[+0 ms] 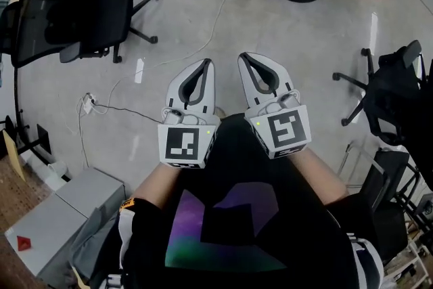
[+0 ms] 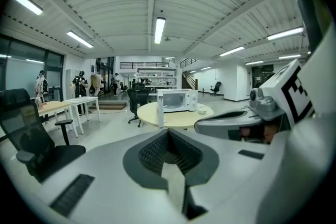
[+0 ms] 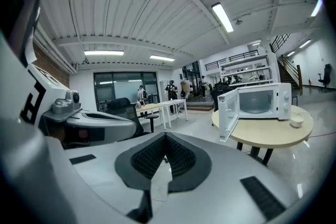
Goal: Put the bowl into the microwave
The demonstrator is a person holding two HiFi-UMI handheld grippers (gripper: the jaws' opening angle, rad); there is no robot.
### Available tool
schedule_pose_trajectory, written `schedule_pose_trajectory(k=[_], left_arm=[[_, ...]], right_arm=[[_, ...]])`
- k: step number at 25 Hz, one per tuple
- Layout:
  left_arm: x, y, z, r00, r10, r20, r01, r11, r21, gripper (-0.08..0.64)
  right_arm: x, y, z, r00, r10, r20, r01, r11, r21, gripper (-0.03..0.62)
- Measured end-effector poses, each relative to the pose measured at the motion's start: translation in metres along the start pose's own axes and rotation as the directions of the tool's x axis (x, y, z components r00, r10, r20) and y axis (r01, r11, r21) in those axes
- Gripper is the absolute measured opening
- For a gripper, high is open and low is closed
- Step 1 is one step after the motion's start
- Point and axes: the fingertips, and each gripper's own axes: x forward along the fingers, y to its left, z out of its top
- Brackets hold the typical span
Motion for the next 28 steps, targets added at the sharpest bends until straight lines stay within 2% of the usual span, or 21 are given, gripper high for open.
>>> schedule_pose_trajectory(k=[5, 13, 20, 28], left_arm=[[0.035, -0.023, 0.018, 1.0, -0.006, 0.005, 0.006, 1.0, 0.03, 0.044], [0.083, -0.061, 0.041, 0.998, -0.067, 0.014, 0.066, 0.995, 0.069, 0.044], [0.116, -0.093, 0.055, 0.993, -0.116, 0.02, 0.114, 0.99, 0.088, 0.044], [0.144, -0.13, 0.064, 0.987, -0.162, 0.025, 0.158, 0.982, 0.103, 0.044]], right_arm=[[-0.008, -0.043, 0.01, 1.0, -0.012, 0.026, 0.012, 1.0, 0.011, 0.017], [-0.025, -0.113, 0.021, 0.993, -0.099, 0.057, 0.097, 0.994, 0.042, 0.017], [-0.042, -0.153, 0.025, 0.988, -0.143, 0.063, 0.14, 0.989, 0.053, 0.017], [-0.062, -0.193, 0.03, 0.98, -0.174, 0.099, 0.173, 0.985, 0.023, 0.017]])
